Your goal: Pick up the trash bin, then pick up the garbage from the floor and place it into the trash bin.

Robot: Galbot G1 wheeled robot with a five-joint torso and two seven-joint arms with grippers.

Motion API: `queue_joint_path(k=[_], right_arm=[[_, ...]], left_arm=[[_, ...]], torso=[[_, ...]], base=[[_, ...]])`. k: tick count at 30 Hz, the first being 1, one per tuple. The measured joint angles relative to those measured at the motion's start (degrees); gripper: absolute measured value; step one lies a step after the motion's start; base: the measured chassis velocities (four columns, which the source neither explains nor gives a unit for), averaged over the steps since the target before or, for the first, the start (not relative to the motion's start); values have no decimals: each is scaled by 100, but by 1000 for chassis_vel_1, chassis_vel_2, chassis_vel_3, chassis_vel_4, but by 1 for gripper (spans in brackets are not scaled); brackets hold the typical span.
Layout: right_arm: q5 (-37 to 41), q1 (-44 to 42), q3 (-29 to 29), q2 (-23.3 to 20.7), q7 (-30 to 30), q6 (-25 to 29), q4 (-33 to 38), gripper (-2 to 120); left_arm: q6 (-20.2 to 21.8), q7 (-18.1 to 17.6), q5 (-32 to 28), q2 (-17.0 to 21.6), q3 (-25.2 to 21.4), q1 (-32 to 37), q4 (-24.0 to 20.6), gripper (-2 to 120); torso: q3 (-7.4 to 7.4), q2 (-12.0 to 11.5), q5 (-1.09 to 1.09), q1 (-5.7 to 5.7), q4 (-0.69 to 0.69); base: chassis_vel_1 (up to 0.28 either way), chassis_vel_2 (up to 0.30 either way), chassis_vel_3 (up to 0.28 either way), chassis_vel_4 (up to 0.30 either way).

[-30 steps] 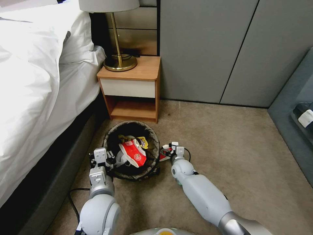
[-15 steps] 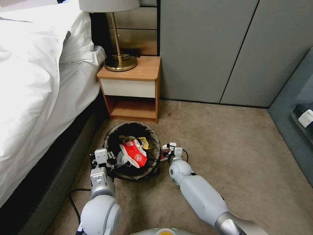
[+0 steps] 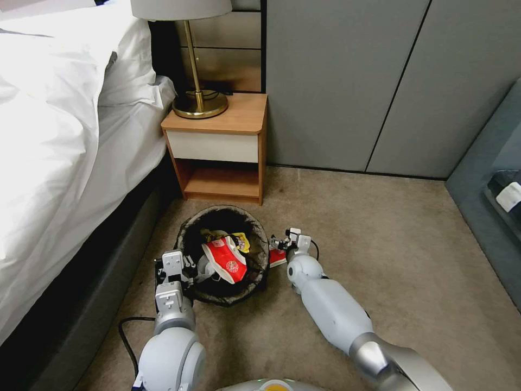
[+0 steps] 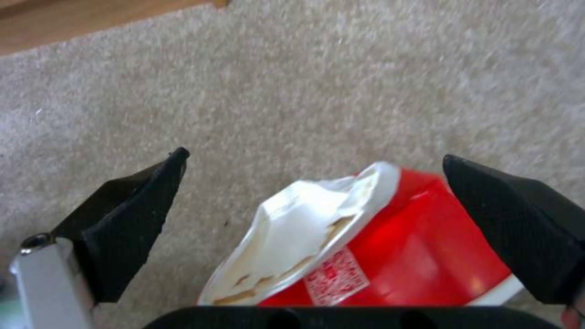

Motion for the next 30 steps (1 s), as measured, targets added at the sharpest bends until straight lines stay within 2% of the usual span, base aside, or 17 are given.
queue_joint_path(k=[6, 9, 10, 13, 18, 21, 22, 25, 26, 27, 29, 30], right_arm=[[-94, 31, 158, 138, -42, -15, -255, 98], [-204, -45, 269, 144, -42, 6, -288, 86], [-204, -45, 269, 144, -42, 6, -288, 86], [-334, -158, 394, 143, -55, 72, -353, 69], [-464, -171, 485, 140, -184, 222, -480, 58], [-541, -152, 524, 139, -254, 291, -575, 43], [-541, -152, 524, 139, -254, 291, -575, 43], [-571, -149, 536, 139, -255, 313, -587, 30], [-571, -149, 536, 139, -255, 313, -587, 30], [-592, -149, 567, 138, -255, 333, -587, 23], [-598, -148, 577, 137, -255, 348, -590, 20], [-602, -147, 579, 136, -255, 356, -595, 15]], left_arm=[[-3, 2, 1, -5, -14, 14, -8, 0], [-6, -3, 0, 0, -34, 22, -38, 0], [-6, -3, 0, 0, -34, 22, -38, 0], [-6, -13, -13, -2, -42, 6, -53, 0], [-6, -16, -19, -2, -42, 7, -61, 0], [-11, -19, -19, -2, -43, 25, -61, 0], [-11, -19, -19, -2, -43, 25, -61, 0], [-11, -20, -21, -2, -37, 22, -71, 0], [-11, -20, -21, -2, -37, 22, -71, 0], [-11, -21, -26, 8, -38, 14, -71, 0], [-11, -21, -27, 12, -37, 10, -71, 0], [-11, -22, -27, 12, -34, 9, -71, 0]], torso=[[0, 0, 0, 0, 0], [0, 0, 0, 0, -1], [0, 0, 0, 0, -1], [0, 0, 0, 0, -1], [0, 0, 0, 0, -1], [0, 0, 0, 0, 0], [0, 0, 0, 0, 0], [0, 0, 0, 0, 0], [0, 0, 0, 0, 0], [0, 0, 0, 0, 0], [0, 0, 0, 0, -1], [0, 0, 0, 0, -1]], base=[[0, 0, 0, 0], [0, 0, 0, 0], [0, 0, 0, 0], [0, 0, 0, 0], [0, 0, 0, 0], [0, 0, 0, 0], [0, 0, 0, 0], [0, 0, 0, 0], [0, 0, 0, 0], [0, 0, 0, 0], [0, 0, 0, 0], [0, 0, 0, 0]])
